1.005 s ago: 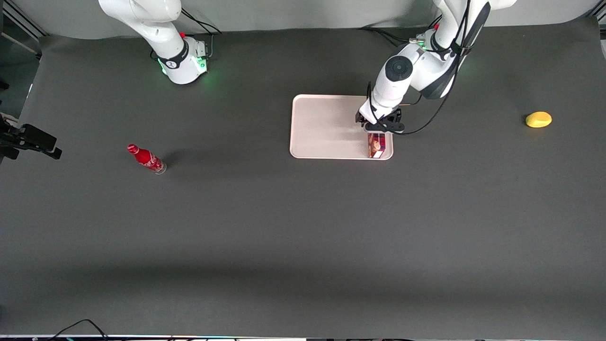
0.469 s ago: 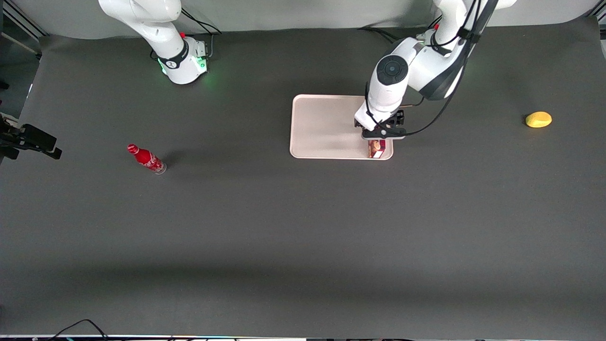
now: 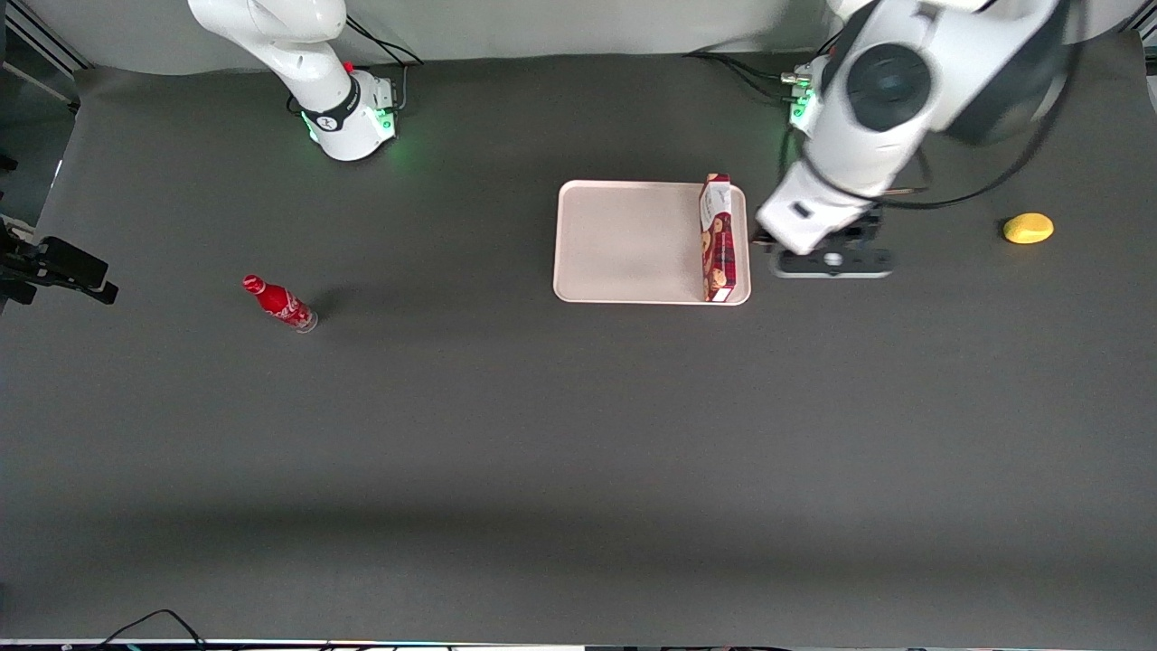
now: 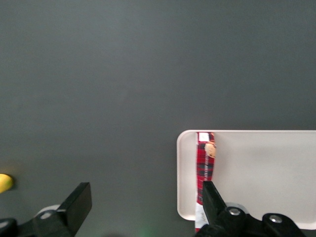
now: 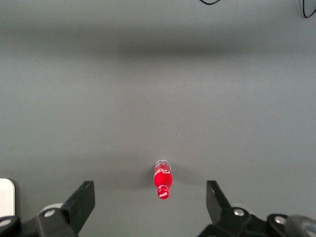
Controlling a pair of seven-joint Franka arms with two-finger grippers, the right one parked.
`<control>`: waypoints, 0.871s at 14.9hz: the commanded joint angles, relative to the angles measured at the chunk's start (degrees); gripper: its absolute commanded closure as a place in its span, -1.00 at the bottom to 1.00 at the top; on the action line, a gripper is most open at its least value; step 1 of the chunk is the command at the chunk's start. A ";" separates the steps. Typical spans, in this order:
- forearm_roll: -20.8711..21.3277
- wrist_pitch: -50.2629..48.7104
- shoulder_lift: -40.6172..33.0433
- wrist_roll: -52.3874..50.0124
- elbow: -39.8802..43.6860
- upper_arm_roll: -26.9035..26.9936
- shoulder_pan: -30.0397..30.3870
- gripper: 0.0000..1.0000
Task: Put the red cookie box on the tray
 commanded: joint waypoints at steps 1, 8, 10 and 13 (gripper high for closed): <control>0.35 -6.34 -2.53 4.07 6.21 7.99 -1.11 -1.00; -0.35 -8.11 -2.63 16.03 12.29 17.68 -1.28 -1.00; -0.61 -7.67 -2.27 16.21 13.17 17.94 -1.28 -1.00; -1.14 -7.50 -2.10 15.95 14.41 17.86 -1.37 -1.00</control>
